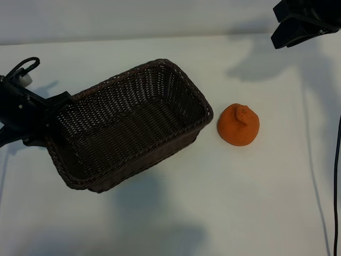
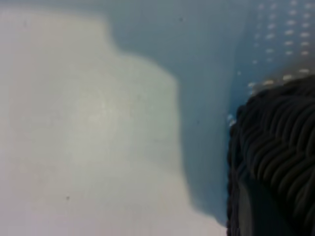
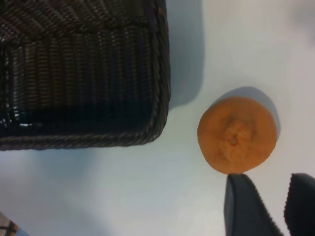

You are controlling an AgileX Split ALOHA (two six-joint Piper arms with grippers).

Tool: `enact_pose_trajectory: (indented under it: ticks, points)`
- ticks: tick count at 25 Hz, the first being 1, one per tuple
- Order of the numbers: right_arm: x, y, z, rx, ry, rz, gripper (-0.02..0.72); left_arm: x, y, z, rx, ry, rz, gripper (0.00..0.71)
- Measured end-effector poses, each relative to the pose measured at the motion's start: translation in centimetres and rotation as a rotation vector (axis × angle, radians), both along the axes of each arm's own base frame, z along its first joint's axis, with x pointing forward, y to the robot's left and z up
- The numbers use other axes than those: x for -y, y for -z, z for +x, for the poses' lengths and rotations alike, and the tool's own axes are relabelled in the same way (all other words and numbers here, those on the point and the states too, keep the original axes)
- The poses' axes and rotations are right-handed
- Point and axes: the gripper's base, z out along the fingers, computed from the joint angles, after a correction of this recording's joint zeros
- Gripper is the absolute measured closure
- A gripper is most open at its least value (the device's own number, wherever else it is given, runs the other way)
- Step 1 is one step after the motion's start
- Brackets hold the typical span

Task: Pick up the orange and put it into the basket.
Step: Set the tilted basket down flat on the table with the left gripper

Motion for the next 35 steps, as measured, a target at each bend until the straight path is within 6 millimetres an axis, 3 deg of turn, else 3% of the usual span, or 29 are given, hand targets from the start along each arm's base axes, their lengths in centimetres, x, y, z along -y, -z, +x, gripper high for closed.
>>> enact_pose_trajectory:
  ticks: [25,35]
  points:
    - [0.0,0.0,0.0,0.0,0.0,0.0,0.46,0.1,-11.2,1.1,0.127,0.156,-0.007,0.539]
    - [0.0,0.0,0.0,0.0,0.001,0.0,0.46,0.1,-11.9,1.4,0.18,0.245,0.0,0.54]
